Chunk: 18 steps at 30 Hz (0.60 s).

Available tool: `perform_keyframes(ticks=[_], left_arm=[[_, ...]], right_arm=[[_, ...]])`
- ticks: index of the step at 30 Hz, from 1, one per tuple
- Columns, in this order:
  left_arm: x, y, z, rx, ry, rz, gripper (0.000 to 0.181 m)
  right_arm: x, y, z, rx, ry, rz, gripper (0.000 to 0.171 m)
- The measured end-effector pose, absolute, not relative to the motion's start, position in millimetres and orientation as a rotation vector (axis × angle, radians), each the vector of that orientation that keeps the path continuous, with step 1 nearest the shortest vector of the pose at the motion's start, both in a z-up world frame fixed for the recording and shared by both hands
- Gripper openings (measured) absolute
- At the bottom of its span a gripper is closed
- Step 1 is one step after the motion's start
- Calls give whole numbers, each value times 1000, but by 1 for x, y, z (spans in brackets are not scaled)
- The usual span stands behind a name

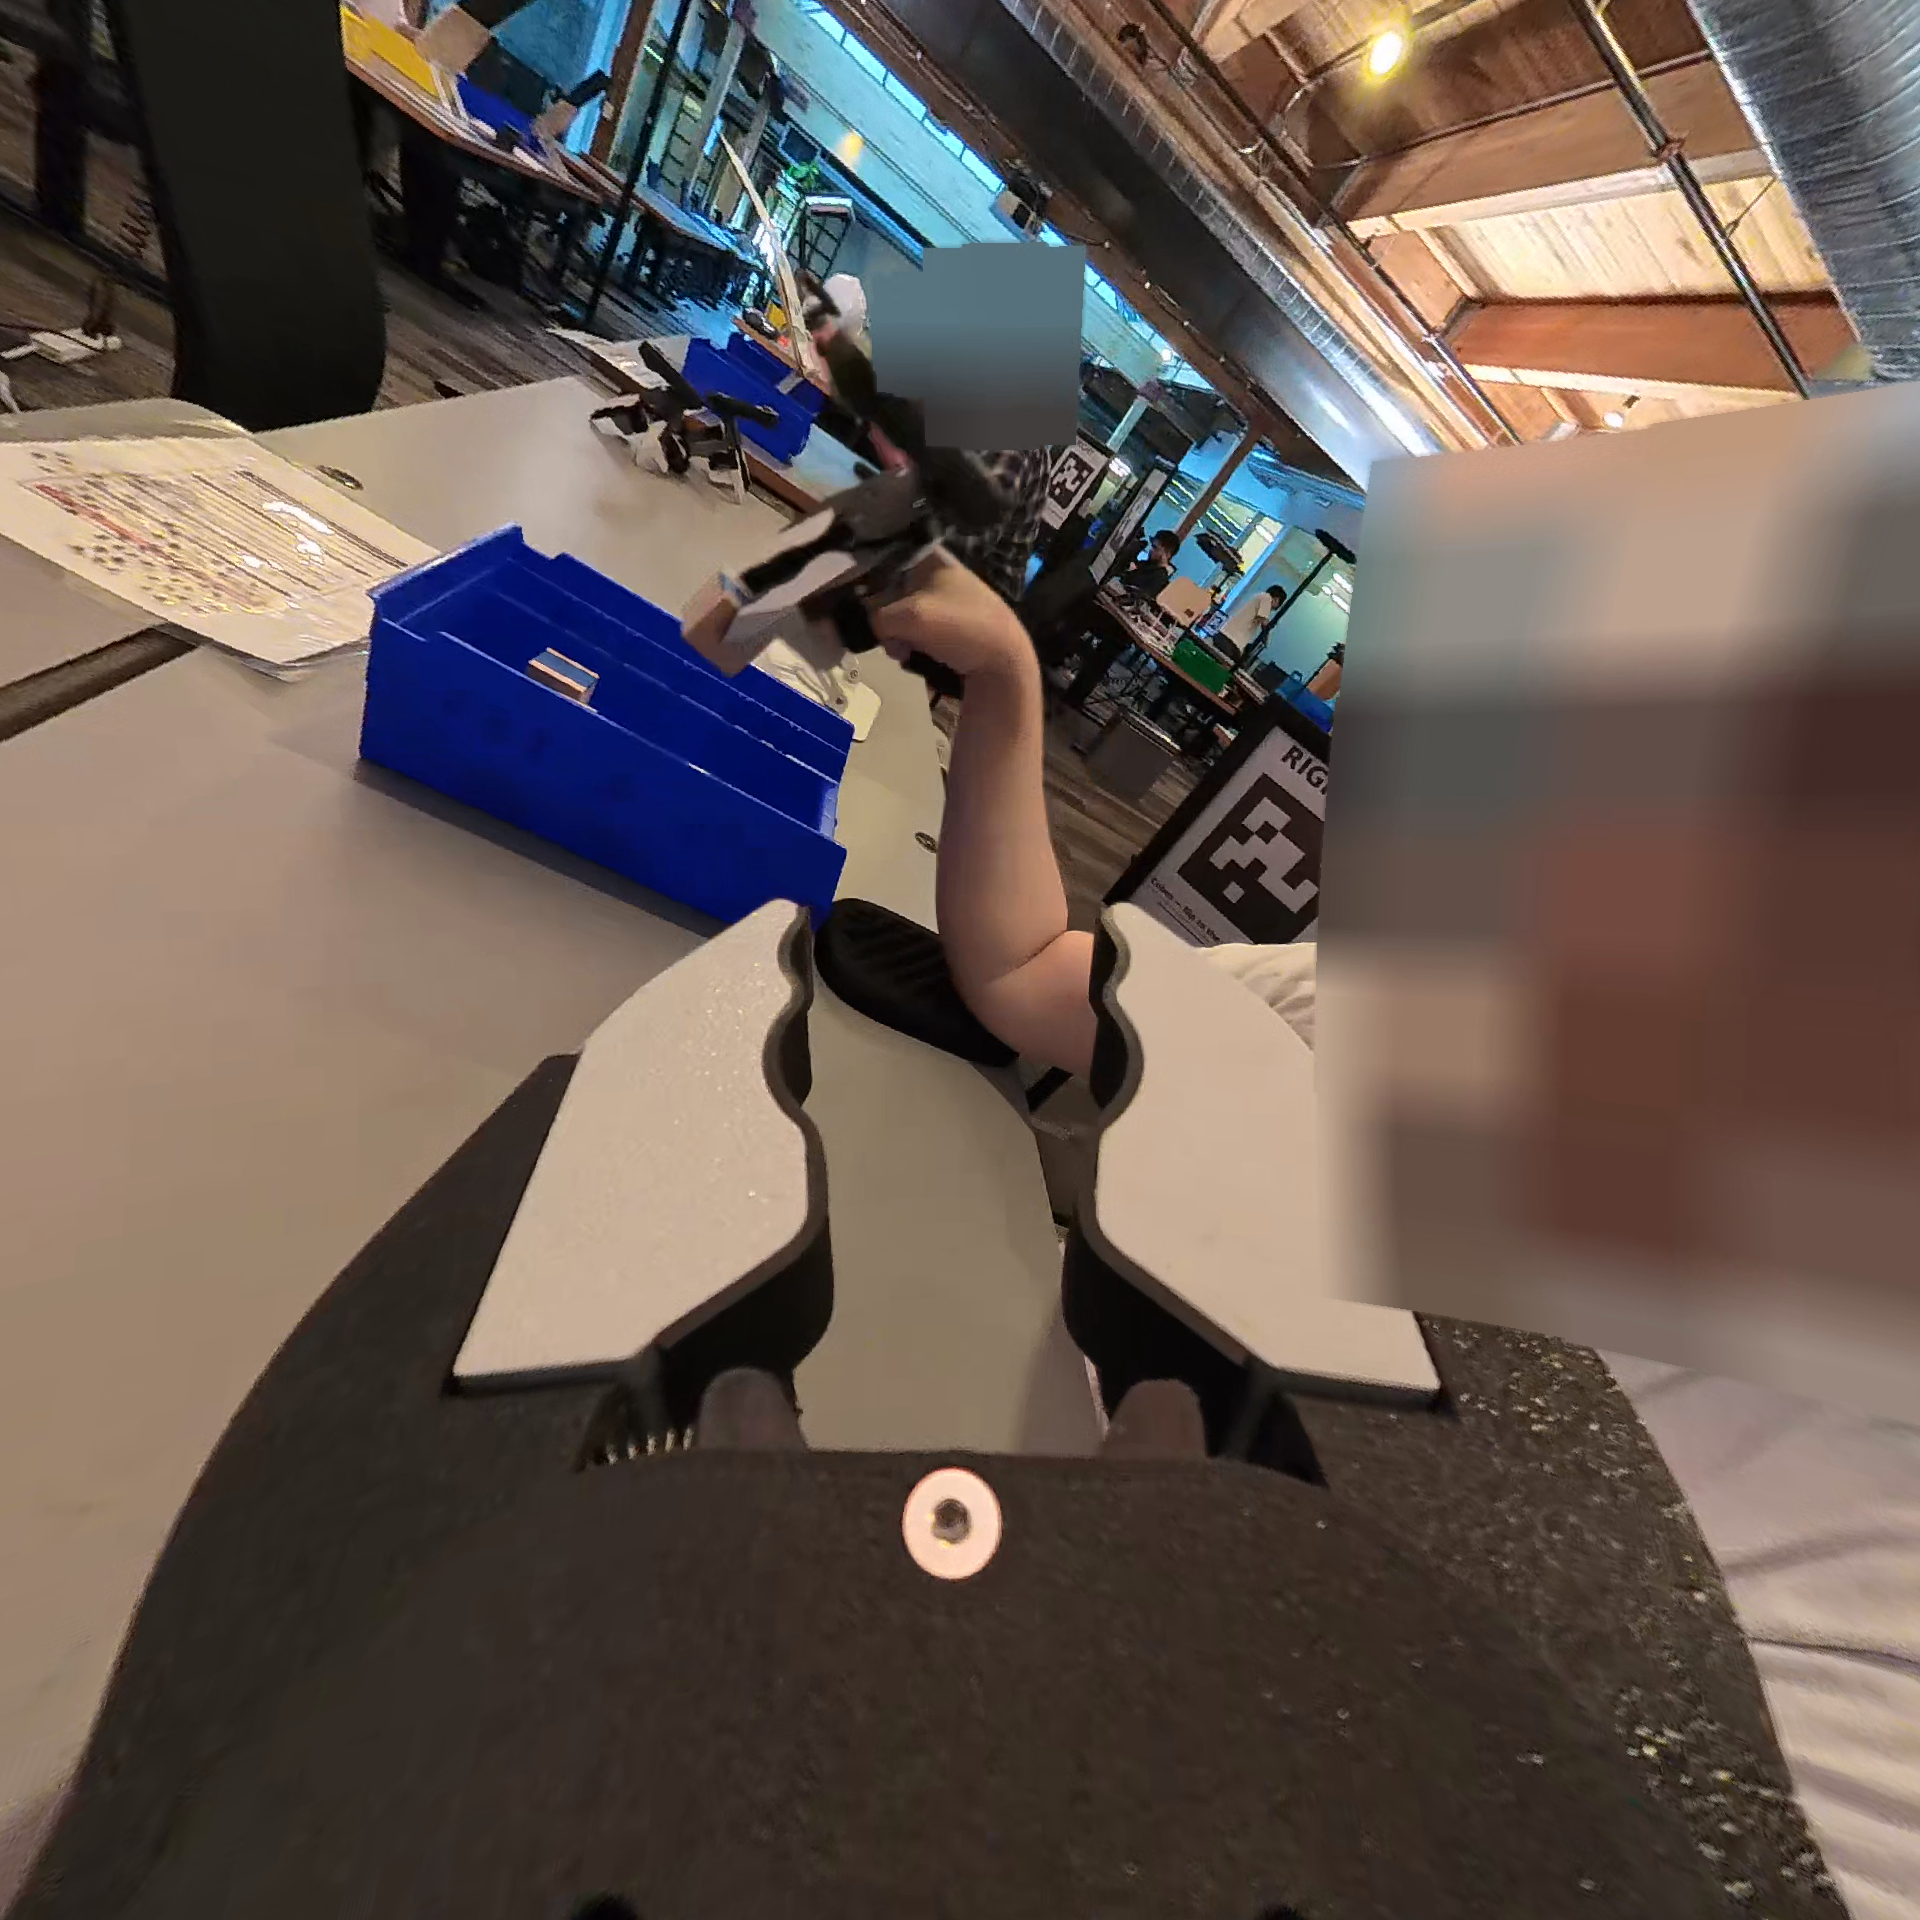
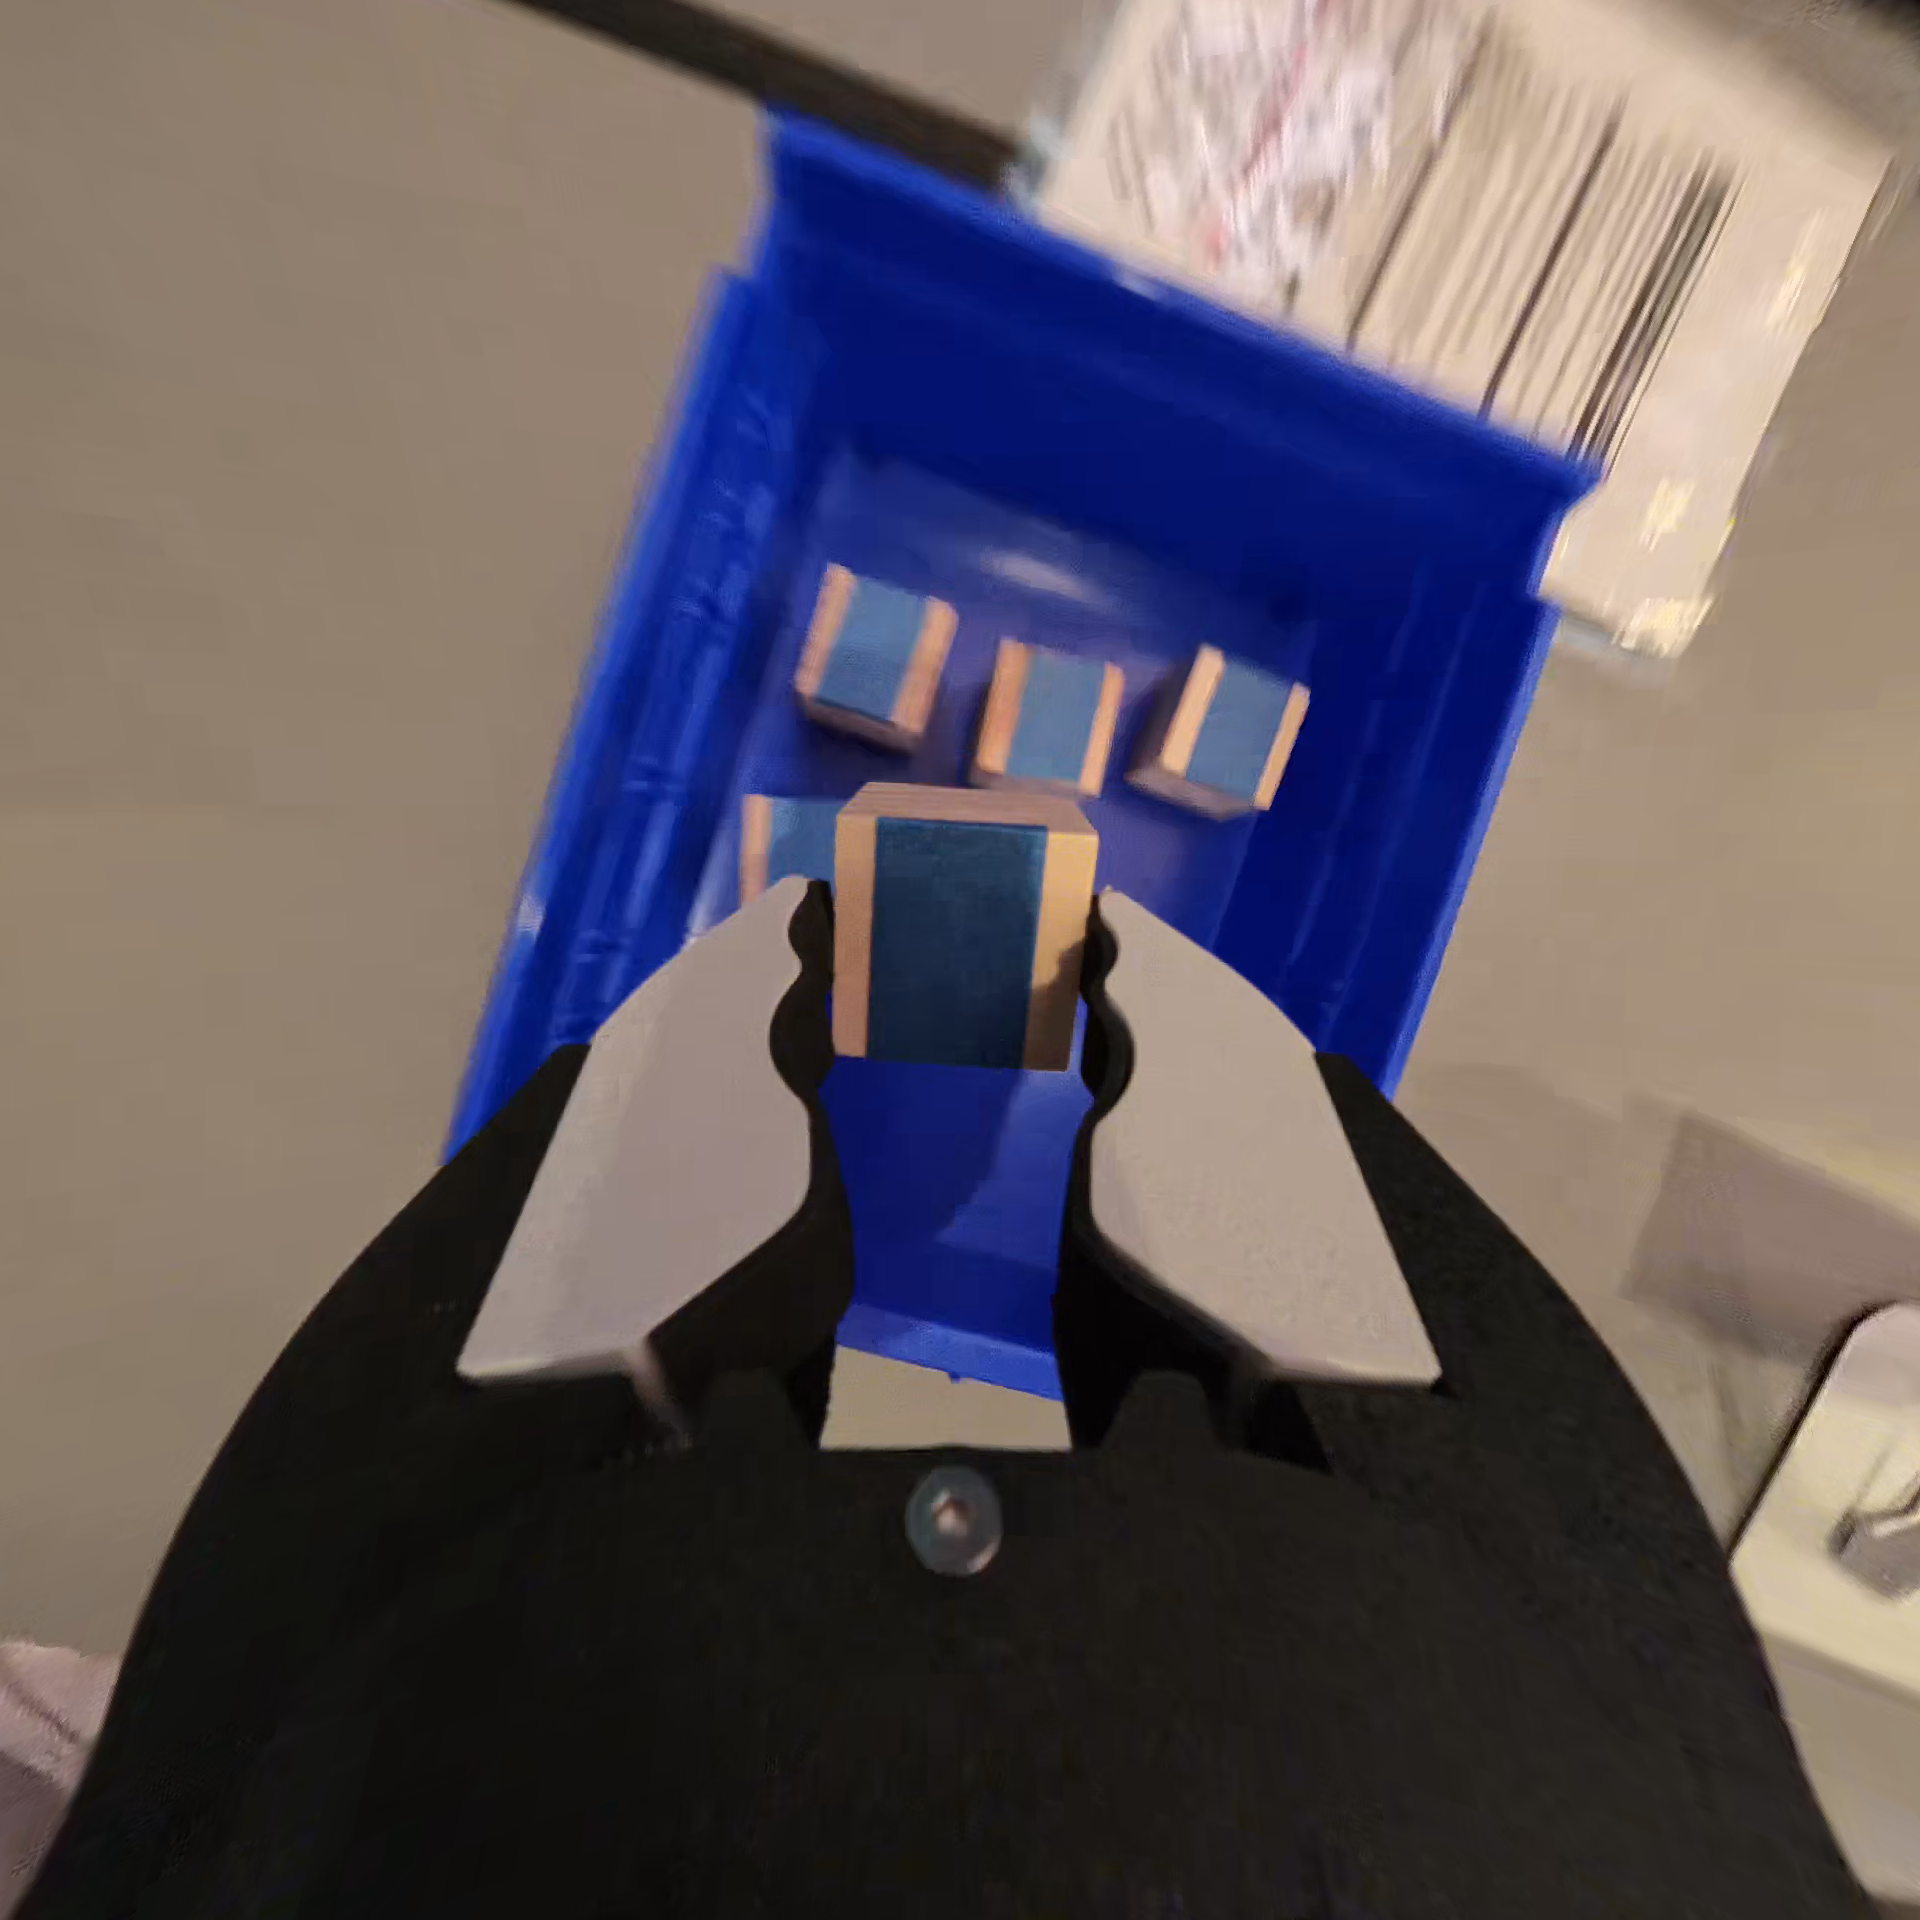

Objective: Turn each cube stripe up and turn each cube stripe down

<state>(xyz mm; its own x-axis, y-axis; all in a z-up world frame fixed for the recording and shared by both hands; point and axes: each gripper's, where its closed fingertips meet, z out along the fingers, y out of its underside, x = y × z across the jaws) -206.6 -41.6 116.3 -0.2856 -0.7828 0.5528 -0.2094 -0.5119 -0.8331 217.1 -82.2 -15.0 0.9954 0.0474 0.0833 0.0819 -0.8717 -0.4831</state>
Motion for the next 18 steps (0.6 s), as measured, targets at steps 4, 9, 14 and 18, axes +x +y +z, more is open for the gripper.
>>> perform_keyframes(ticks=[4, 9, 14, 18], left_arm=[[-207, -45, 115, -1563, 1251, -1822, 50], [-203, -54, 116, -1558, 1288, -1817, 50], [-199, -63, 116, -1548, 1339, -1792, 49], [-199, -66, 117, -1545, 1346, -1788, 49]], right_arm=[[232, -80, -77, -2848, 24, 23, 45], [226, -81, -106, -2961, 31, 55, 45], [235, -79, -114, -2973, 82, 22, 45], [239, -81, -124, -2998, 105, 42, 45]])
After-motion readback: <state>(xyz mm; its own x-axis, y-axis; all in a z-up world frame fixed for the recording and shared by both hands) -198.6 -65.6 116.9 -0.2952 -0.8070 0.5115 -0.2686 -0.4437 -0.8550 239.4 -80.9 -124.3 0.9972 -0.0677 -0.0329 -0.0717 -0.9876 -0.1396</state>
